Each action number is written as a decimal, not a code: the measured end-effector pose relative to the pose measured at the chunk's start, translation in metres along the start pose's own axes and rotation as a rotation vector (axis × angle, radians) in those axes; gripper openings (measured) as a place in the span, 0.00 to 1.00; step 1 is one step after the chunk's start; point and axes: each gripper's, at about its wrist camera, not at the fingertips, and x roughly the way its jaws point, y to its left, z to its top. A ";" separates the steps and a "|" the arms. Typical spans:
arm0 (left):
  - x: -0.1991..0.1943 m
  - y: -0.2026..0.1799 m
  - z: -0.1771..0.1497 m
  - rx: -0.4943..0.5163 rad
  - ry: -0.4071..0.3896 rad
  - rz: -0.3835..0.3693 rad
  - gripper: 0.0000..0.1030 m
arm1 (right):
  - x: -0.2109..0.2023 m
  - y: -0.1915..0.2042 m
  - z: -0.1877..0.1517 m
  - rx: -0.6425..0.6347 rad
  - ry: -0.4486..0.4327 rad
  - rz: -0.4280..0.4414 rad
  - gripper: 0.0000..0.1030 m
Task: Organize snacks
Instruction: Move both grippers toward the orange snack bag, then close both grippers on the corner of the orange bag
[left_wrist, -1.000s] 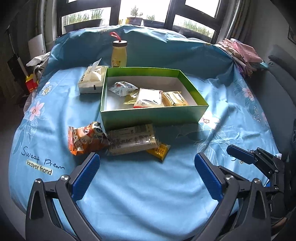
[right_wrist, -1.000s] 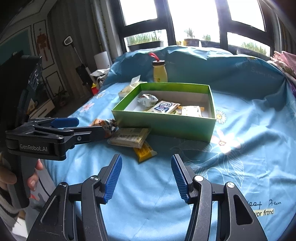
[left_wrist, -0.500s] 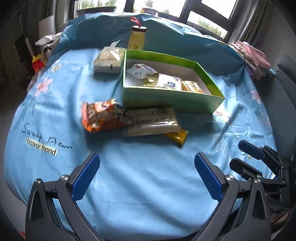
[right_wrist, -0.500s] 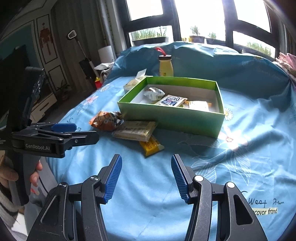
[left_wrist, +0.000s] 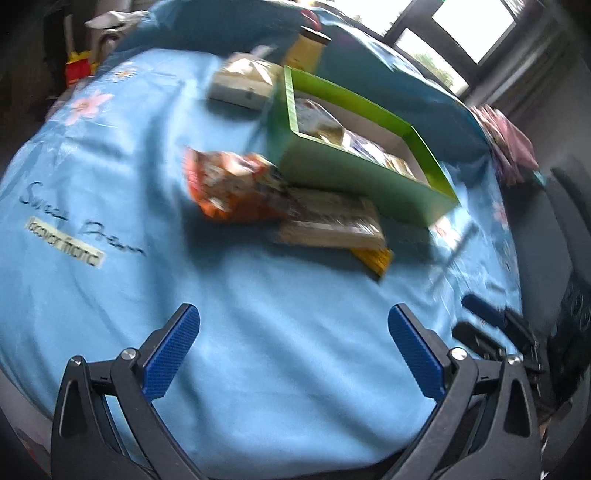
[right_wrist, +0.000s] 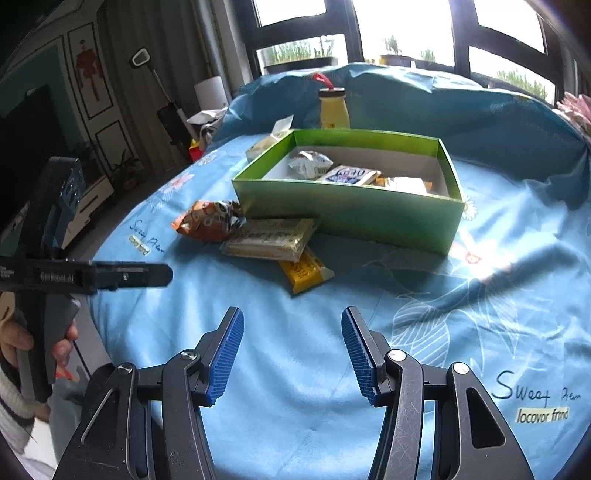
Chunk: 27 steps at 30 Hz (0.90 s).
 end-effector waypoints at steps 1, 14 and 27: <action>-0.001 0.005 0.003 -0.012 -0.013 0.009 1.00 | 0.002 0.001 0.001 0.000 0.002 0.012 0.54; 0.015 0.043 0.047 -0.026 -0.062 0.139 0.99 | 0.085 0.042 0.050 -0.062 0.036 0.165 0.54; 0.044 0.046 0.068 0.010 -0.016 0.110 0.68 | 0.151 0.068 0.082 -0.211 0.107 0.147 0.42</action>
